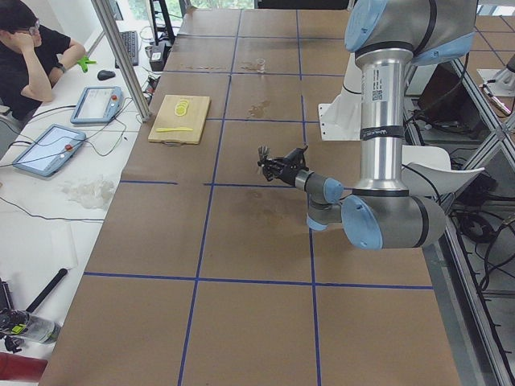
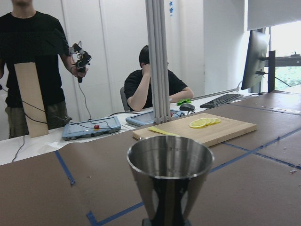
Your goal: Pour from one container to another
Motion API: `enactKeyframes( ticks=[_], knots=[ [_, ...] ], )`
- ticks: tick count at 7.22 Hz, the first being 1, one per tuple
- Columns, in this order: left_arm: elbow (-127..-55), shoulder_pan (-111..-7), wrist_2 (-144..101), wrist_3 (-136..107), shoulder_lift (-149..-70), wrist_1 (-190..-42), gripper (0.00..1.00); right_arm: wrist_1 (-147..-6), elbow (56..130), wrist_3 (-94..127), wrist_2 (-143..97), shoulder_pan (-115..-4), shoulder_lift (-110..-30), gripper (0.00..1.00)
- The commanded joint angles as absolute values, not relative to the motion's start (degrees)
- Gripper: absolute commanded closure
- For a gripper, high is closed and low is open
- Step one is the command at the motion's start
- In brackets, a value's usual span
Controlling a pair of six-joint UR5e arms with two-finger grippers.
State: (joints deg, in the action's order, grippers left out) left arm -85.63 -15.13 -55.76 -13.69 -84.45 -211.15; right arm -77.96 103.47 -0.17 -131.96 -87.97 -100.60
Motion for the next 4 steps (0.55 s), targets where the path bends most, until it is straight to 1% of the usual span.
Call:
enactKeyframes(
  ticks=[1,2,3,4],
  knots=[
    [-85.43,-29.63,-81.43,-8.10,-84.81,-210.77,1.00,-77.96,103.45,-0.18,-131.92,-87.98,-100.55,0.00],
    [-85.43,-36.15,-93.74,-8.00,-86.03,-208.06,1.00,-77.96,103.45,-0.18,-131.92,-87.98,-100.55,0.00],
    [-85.43,-40.30,-102.05,-8.00,-89.44,-204.12,1.00,-77.96,103.45,-0.18,-131.92,-87.98,-100.55,0.00],
    [-85.34,-42.78,-109.26,-8.00,-94.69,-197.90,1.00,-77.96,103.45,-0.18,-131.84,-87.98,-100.55,0.00]
  ],
)
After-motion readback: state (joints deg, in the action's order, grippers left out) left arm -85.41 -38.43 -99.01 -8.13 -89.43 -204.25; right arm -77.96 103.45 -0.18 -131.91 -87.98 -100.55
